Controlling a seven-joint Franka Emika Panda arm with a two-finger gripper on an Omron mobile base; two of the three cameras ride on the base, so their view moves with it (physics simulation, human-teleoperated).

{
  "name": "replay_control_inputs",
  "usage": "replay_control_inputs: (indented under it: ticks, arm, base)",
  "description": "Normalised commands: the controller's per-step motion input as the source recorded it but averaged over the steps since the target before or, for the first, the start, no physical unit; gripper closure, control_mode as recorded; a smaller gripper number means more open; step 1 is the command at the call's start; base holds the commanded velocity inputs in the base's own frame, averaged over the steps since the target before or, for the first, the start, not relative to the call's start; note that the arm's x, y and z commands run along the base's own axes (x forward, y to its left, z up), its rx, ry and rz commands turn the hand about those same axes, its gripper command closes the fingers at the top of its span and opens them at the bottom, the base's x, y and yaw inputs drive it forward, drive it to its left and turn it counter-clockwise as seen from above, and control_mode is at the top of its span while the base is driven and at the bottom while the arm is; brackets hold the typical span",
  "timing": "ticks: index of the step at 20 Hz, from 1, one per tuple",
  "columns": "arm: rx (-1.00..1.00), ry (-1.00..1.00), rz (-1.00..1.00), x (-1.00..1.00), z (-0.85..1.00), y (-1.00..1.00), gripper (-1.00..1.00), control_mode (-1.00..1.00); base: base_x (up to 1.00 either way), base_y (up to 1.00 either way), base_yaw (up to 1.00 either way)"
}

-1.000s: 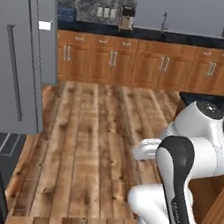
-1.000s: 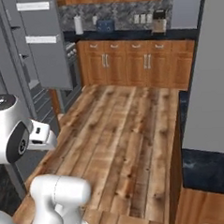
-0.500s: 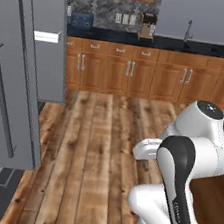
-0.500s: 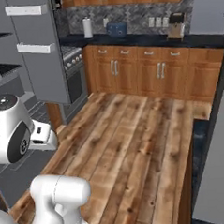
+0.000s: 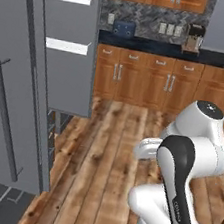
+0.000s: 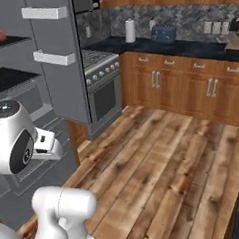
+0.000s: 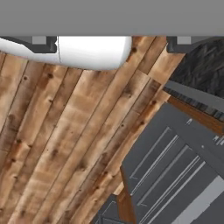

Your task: Gather the cucumber and onion from the fridge and place them on a tray on the dining counter. Then gather the fish and chicken drumstick from the fridge and place them on the other tray.

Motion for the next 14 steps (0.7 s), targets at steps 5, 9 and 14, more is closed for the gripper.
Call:
replay_control_inputs:
  ticks: [5, 9, 14]
  arm:
    - [0.0, 0.0, 0.0, 0.0, 0.0, 0.0, -1.0, 1.0]
    - [0.0, 0.0, 0.0, 0.0, 0.0, 0.0, -1.0, 1.0]
    - [0.0, 0.0, 0.0, 0.0, 0.0, 0.0, -1.0, 1.0]
  base:
    - [0.71, 0.07, 0.47]
    - [0.75, 0.0, 0.44]
    - [0.78, 0.0, 0.41]
